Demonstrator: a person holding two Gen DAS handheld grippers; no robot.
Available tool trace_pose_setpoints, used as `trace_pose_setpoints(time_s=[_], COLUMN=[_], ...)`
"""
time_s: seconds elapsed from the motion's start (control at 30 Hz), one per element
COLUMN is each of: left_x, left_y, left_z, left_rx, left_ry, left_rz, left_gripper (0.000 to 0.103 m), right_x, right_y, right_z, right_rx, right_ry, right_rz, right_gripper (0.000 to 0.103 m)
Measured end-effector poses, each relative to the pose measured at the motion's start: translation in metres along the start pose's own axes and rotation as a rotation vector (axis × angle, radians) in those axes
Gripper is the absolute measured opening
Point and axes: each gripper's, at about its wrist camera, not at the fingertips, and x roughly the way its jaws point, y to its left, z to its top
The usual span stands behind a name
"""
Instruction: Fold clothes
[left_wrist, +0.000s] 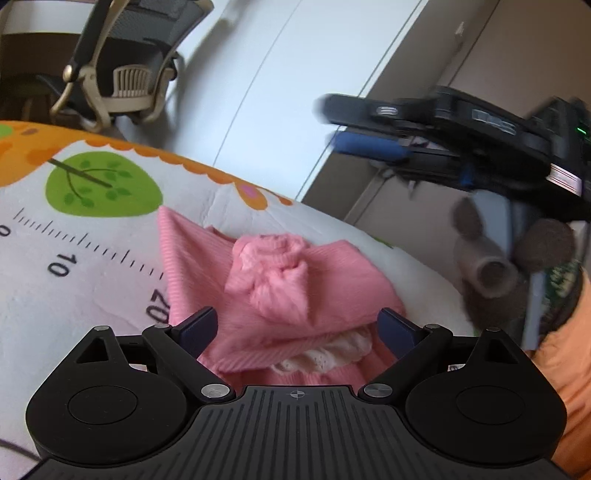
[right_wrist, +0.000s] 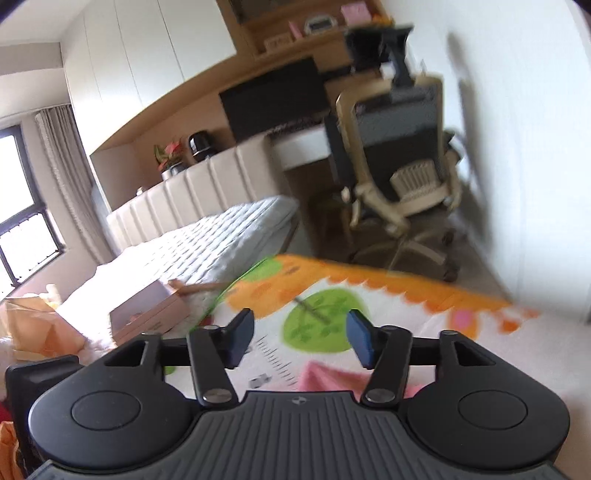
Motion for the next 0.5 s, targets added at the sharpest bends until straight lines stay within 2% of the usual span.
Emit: trace_pose_setpoints(time_s=[0.17, 0.3, 0.33, 0.37, 0.4, 0.43, 0.5], left_x=[0.037, 0.079, 0.088, 0.092, 0.092, 0.090, 0.070], left_y=[0.005, 0.005, 0.003, 0.000, -0.002, -0.005, -0.009], left_z=[0.005, 0.009, 0.010, 0.011, 0.013, 0.015, 0.022], left_rx=[-0.052, -0.069, -0.062, -0.041, -0.025, -0.011, 0.008], left_ry=[0.002, 0.059, 0.073, 0.079, 0.076, 0.064, -0.009], left_rz=[0.056, 0.112, 0.133, 0.159, 0.175, 0.189, 0.208], left_gripper=[0.097, 0.093, 0.070, 0.032, 0.022, 0.019, 0.019], right_x=[-0.037, -0.057, -0.062, -0.067, -0.072, -0.076, -0.078], right_y=[-0.038, -0.074, -0.081, -0.086, -0.089, -0.089, -0.086], right_z=[-0.025, -0.060, -0.065, -0.069, -0.070, -0.070, -0.068], right_rx=[0.003, 0.092, 0.105, 0.109, 0.098, 0.080, 0.021], right_ry=[-0.029, -0.025, -0.028, -0.033, -0.042, -0.052, -0.066], right_rz=[-0.137, -0.241, -0.257, -0.274, -0.293, -0.308, -0.322], right_gripper=[0.058, 0.058, 0.058, 0.058, 0.058, 0.058, 0.058])
